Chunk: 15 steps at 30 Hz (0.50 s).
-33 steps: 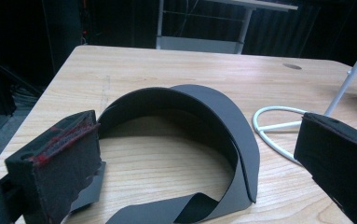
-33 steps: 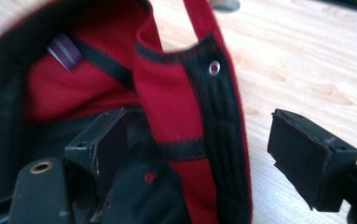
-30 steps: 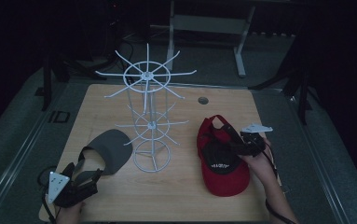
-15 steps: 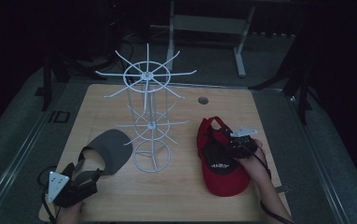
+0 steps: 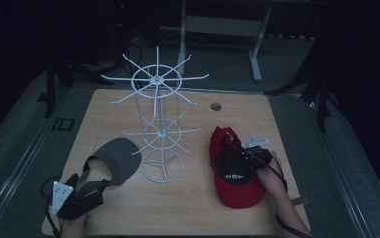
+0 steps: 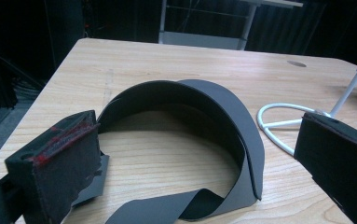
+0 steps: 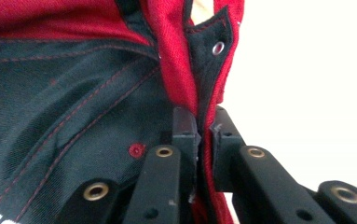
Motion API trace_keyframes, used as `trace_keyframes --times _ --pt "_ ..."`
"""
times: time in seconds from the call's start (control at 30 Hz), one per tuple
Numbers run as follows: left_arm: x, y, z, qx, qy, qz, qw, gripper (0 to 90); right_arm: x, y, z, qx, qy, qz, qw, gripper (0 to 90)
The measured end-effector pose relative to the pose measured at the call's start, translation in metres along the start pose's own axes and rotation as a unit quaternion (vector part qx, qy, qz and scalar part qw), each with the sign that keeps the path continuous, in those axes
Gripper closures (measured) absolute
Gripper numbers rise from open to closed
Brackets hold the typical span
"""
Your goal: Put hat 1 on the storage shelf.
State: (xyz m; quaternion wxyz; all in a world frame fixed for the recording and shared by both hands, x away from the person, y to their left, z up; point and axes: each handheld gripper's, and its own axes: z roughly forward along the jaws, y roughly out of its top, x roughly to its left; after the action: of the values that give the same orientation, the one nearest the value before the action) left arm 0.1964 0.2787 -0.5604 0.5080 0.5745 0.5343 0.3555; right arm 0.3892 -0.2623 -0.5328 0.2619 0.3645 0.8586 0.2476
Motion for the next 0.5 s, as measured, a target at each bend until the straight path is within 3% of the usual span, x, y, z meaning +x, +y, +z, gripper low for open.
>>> trace_keyframes --times 0.3,0.43,0.5 --pt "0.001 0.0 -0.001 -0.007 -0.007 -0.017 0.9998 0.7 -0.01 0.006 -0.032 -0.047 0.005 0.041 0.998 85.0" --pt "0.001 0.001 -0.001 -0.002 -0.005 -0.012 0.9999 0.8 -0.015 0.009 -0.053 -0.075 0.009 0.068 0.9948 85.0" --pt "0.001 0.001 -0.001 -0.003 -0.007 -0.015 0.9999 0.7 -0.015 0.01 -0.059 -0.084 0.006 0.069 0.994 84.9"
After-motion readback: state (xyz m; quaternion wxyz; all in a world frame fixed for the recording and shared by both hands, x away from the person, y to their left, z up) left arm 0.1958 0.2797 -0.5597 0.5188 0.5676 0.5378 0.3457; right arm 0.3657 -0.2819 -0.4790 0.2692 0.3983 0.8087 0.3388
